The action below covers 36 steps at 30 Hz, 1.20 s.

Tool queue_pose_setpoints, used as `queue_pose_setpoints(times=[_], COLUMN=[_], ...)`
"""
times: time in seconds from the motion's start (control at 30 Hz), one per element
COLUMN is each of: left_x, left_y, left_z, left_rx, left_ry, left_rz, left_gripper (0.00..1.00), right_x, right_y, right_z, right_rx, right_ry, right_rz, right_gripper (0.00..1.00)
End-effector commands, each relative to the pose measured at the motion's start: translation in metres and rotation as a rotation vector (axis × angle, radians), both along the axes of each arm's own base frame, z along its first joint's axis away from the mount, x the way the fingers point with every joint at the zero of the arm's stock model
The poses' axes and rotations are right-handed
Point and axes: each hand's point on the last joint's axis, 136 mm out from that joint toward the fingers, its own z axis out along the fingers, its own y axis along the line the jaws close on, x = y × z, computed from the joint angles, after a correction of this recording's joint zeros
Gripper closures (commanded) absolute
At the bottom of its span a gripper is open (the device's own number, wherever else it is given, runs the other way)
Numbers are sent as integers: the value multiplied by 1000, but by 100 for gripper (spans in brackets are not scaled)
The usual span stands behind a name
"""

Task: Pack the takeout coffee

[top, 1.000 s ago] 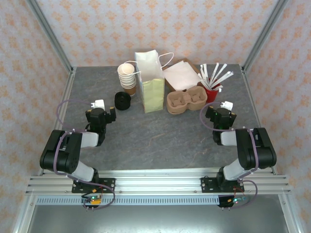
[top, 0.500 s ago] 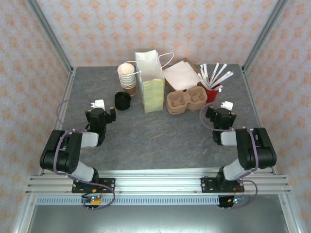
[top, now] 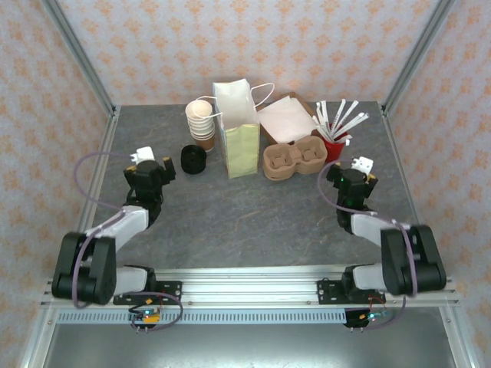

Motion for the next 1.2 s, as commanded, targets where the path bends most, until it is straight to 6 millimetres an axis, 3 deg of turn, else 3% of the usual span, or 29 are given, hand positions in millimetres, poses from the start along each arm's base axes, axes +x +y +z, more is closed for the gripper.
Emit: queue_pose_setpoints(times=[0.0,0.07,0.17,0.3,0.5,0.63,0.8,1.17], left_x=[-25,-15,2,33,78,105,133,168], left_y=[21,1,-21,-52,-76,-83,-89,-98], left_z=[21,34,56,89,108,110,106,84], left_rx=[-117,-200,-307,-393,-446,-453,-462,-474], left_ry=[35,60,80,98,181,224,279,358], left_rz=[194,98,13,-146,-247,-276,-296,-328], left_gripper=[4,8,17,21,33,42,53,66], right_x=[-23,-31,-33,-24,-19,-24,-27,-24], right_y=[-16,-12,11,66,164,207,222,216], right_z=[19,38,77,118,132,136,137,124], right_rx=[75,136,176,199,190,213,206,188], right_ry=[-40,-91,-167,-152,-4,48,54,90], right_rz=[-133,-130,-15,236,612,772,800,744], right_gripper=[1,3,8,11,12,12,12,12])
